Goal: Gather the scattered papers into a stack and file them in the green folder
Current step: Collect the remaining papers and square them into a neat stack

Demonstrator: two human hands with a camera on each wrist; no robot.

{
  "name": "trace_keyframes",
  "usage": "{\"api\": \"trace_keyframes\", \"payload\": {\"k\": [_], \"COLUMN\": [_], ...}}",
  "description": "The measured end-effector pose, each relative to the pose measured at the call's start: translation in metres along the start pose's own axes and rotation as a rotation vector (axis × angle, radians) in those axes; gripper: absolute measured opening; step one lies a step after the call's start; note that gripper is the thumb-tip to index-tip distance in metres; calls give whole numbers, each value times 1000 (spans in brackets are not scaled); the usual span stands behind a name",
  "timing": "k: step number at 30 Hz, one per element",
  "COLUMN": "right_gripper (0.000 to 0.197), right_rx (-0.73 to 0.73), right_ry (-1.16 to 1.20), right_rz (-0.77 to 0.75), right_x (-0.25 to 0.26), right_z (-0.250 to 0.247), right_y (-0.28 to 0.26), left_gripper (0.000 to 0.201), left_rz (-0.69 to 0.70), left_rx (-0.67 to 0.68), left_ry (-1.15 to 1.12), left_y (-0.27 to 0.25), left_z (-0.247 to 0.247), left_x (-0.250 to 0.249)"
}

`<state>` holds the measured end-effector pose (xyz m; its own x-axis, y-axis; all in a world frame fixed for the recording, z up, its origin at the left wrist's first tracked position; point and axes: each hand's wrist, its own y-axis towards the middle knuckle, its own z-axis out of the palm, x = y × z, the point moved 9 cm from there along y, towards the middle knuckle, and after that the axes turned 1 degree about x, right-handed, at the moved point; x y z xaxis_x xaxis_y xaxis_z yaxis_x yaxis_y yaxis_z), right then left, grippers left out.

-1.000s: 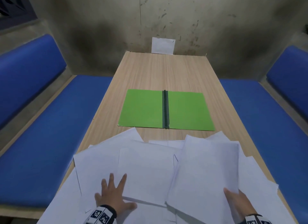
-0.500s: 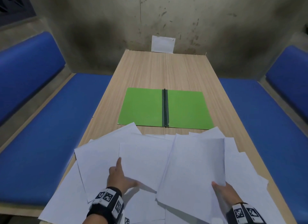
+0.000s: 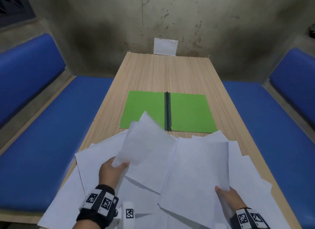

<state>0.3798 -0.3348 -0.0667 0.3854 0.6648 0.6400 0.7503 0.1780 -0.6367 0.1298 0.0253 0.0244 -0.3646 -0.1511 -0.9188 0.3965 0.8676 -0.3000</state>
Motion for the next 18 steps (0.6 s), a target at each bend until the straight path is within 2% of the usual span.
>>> {"api": "trace_keyframes", "payload": {"k": [2,3,5,6,7,9,10,13,14,16,18], "right_gripper": [53,64,88,90,80,45,39,71,68,43,39], "right_rx": [20,34,65,67,70,13,0,78,109,213,253], "right_ry": [83,145,281,332,368,407,368,265,267,303,253], "right_rz": [-12,-24,-85,-111,-140,-266,-334,-571,-613,-647,-704], "right_x": [-3,-4,1,12,25,54,72,125,138,155,169], "right_z": [-2,-4,-10,-14,-20,-42,-53,-68,-69,-65,-54], "right_y": [0,0,-3,-13,-25,-44,-58,-98,-110,-118,-124], "left_gripper": [10,11,21,26,24,8,10,19,22,24,20], "left_rz": [40,64,130,171,213,288,331,405,423,456,489], "left_rx": [-7,-4,-20,-43,-63,-62,-59,-76,-79,-64,-18], "left_ry": [-89,-119,-169,-172,-164,-131,-111,-50,-51,-46,-51], "left_y": [-2,-2,1,2,3,2,1,-4,-5,-8,-12], "left_z": [-13,-21,-40,-51,-61,-74,-80,-91,-92,-89,-80], "left_x": [-18,-28,-44,-53,-63,-83,-92,-116,-122,-134,-143]}}
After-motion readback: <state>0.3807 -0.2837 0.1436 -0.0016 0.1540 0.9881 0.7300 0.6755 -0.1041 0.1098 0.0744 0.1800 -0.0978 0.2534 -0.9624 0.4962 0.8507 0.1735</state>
